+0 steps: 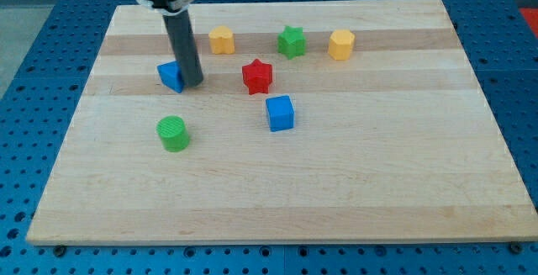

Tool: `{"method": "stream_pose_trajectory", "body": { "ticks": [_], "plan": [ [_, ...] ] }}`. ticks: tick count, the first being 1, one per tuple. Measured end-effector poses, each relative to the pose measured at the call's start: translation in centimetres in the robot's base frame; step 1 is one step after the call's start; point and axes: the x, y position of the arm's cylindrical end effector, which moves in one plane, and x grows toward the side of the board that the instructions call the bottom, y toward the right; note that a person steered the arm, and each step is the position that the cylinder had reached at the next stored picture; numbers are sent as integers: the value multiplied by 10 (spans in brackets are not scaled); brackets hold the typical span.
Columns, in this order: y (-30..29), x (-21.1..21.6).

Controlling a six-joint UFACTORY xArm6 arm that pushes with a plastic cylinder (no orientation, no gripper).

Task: Move your arm to the top left

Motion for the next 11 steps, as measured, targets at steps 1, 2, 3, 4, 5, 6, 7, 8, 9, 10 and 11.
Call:
{"method": "stream_pose_trajectory", "body": {
  "ticks": [1,2,3,4,5,6,7,8,9,10,11],
  "plan": [
    [-20,0],
    [-20,1],
    [-15,-12],
    [-15,-39],
    [-15,-51],
    [-18,-52],
    [-47,-52],
    [-63,-58],
    [-68,-90],
    [-74,-134],
    [-57,-161]
  ]
}}
